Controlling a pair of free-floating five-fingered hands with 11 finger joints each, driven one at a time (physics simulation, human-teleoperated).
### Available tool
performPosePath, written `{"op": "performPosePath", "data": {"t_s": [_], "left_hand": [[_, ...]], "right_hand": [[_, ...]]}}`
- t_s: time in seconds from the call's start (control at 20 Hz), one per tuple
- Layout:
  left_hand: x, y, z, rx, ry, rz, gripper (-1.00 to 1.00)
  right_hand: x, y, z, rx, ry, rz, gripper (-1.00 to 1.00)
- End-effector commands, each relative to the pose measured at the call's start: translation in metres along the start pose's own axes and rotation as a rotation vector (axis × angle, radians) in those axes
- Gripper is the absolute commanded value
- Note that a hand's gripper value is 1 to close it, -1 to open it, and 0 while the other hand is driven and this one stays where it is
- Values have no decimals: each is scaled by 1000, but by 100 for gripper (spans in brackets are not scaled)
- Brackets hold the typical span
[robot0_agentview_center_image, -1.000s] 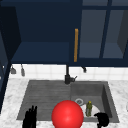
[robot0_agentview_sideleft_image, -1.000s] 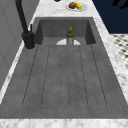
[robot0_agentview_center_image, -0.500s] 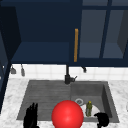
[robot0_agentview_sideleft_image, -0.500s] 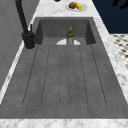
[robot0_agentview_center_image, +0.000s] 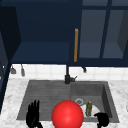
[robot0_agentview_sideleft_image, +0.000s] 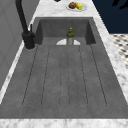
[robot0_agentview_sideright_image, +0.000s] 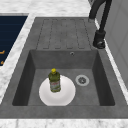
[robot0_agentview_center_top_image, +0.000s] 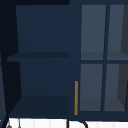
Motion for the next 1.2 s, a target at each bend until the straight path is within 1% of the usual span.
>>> {"op": "performPosePath", "data": {"t_s": [0.0, 0.05, 0.1, 0.15, 0.2, 0.3, 0.45, 0.5, 0.6, 0.7, 0.75, 0.95, 1.15], "left_hand": [[-5, -11, 8, -124, 24, -36, -100], [-4, -15, 12, -130, 21, -31, -100], [-1, -20, 15, -132, 8, -27, -100], [-2, -28, 16, -121, -2, -22, -100], [-3, -34, 19, -118, -10, -15, -100], [-2, -41, 22, -132, -9, -8, -100], [-21, -58, 18, -152, -18, 2, -100], [-26, -64, 18, -152, -19, 3, -100], [-36, -75, 18, -155, -20, -1, -100], [-50, -86, 17, -159, -26, -16, -100], [-57, -89, 18, -168, -28, -19, -100], [-82, -109, 16, -177, -30, -21, -100], [-106, -124, 17, -194, -31, -19, -100]], "right_hand": [[0, 0, 0, 0, 0, 0, 0], [0, 0, 0, 0, 0, 0, 0], [0, 0, 0, 0, 0, 0, 0], [0, 0, 0, 0, 0, 0, 0], [0, 0, 0, 0, 0, 0, 0], [0, 0, 0, 0, 0, 0, 0], [0, 0, 0, 0, 0, 0, 0], [0, 0, 0, 0, 0, 0, 0], [0, 0, 0, 0, 0, 0, 0], [0, 0, 0, 0, 0, 0, 0], [0, 0, 0, 0, 0, 0, 0], [0, 0, 0, 0, 0, 0, 0], [0, 0, 0, 0, 0, 0, 0]]}}
